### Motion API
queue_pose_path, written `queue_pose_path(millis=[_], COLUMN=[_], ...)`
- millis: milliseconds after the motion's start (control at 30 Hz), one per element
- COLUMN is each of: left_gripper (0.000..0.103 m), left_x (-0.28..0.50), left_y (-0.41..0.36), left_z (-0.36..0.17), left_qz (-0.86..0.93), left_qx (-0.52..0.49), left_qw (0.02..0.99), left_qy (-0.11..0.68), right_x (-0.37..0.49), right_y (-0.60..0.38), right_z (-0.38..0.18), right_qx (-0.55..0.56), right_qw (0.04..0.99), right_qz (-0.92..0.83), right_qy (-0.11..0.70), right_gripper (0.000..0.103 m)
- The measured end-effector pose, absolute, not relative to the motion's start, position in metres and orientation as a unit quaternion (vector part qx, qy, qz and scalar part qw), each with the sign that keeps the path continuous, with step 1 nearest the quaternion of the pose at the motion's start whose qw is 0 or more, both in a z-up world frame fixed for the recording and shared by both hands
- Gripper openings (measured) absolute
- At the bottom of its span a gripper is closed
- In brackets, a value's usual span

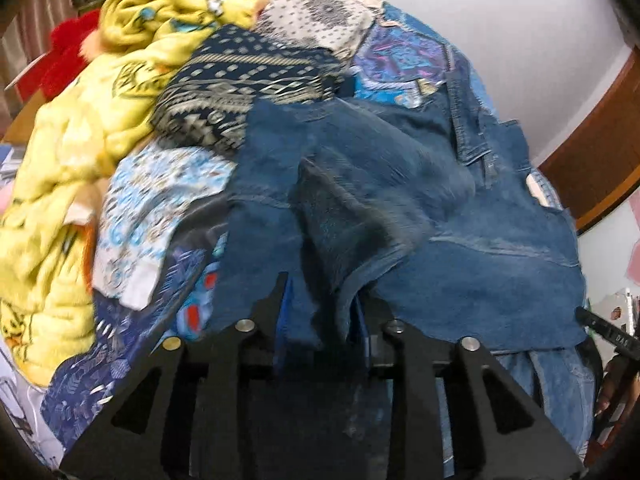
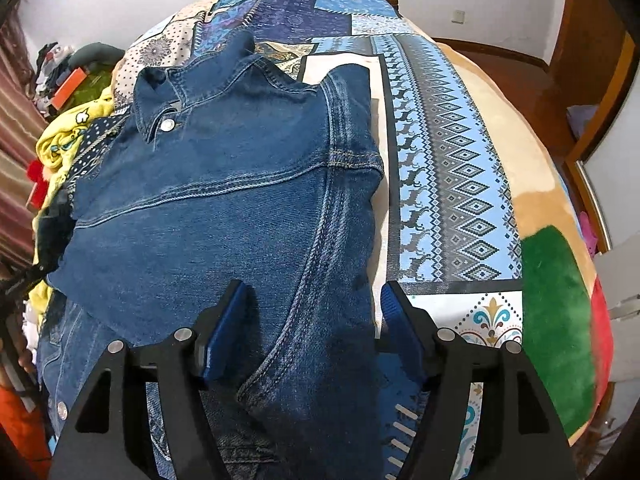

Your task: Fold large clothes

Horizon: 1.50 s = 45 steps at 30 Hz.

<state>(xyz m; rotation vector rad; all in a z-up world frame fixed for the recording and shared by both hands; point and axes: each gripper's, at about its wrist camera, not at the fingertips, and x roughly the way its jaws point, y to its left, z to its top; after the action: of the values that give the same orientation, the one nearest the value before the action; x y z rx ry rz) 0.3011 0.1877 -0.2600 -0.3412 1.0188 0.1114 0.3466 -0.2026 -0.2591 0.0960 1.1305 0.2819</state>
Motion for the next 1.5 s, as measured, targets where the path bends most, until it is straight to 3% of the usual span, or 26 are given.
queue_pose_path(millis=[67,133,300,433,600,800,1033,1167,1267,1433,1500], left_gripper=[0.032,0.038,0.065,0.068,0.080,0.083,0.083,0.081,0.065,0.045,0.030], left_x=[0.295,0.288,0.273,0.271,0.288,0.336,0.396,0.419,0.435,0.454,0.457], left_y=[0.193,0.198,0.212,0.221,0.240,0.256,0.264,0.269,0.274,0.278,0.279], left_z=[-0.262,-0.265,-0.264,-0.244,-0.209,-0.198,-0.242,-0.265,-0.277,-0.289,-0.291], left_qz=[0.073,0.082,0.090,0.085,0.083,0.063,0.026,0.016,0.016,0.013,0.010], left_qx=[-0.146,-0.137,-0.118,-0.088,-0.084,-0.105,-0.131,-0.150,-0.151,-0.154,-0.162], left_qw=[0.856,0.852,0.845,0.852,0.871,0.874,0.846,0.834,0.832,0.830,0.828], left_qy=[0.491,0.499,0.513,0.510,0.477,0.470,0.516,0.530,0.534,0.536,0.537], right_x=[0.346,0.345,0.346,0.350,0.360,0.387,0.429,0.455,0.466,0.476,0.479], right_y=[-0.201,-0.200,-0.199,-0.198,-0.201,-0.203,-0.205,-0.211,-0.213,-0.207,-0.205], right_z=[-0.259,-0.259,-0.258,-0.253,-0.236,-0.213,-0.226,-0.250,-0.265,-0.277,-0.278], right_qx=[0.040,0.038,0.032,0.021,0.019,0.032,0.054,0.072,0.085,0.090,0.099], right_qw=[0.836,0.838,0.837,0.833,0.842,0.859,0.852,0.836,0.822,0.814,0.815], right_qz=[0.128,0.124,0.119,0.125,0.127,0.130,0.137,0.137,0.139,0.157,0.159], right_qy=[0.531,0.531,0.533,0.538,0.523,0.494,0.503,0.527,0.546,0.552,0.549], right_gripper=[0.065,0.066,0.068,0.068,0.068,0.071,0.076,0.076,0.074,0.051,0.040])
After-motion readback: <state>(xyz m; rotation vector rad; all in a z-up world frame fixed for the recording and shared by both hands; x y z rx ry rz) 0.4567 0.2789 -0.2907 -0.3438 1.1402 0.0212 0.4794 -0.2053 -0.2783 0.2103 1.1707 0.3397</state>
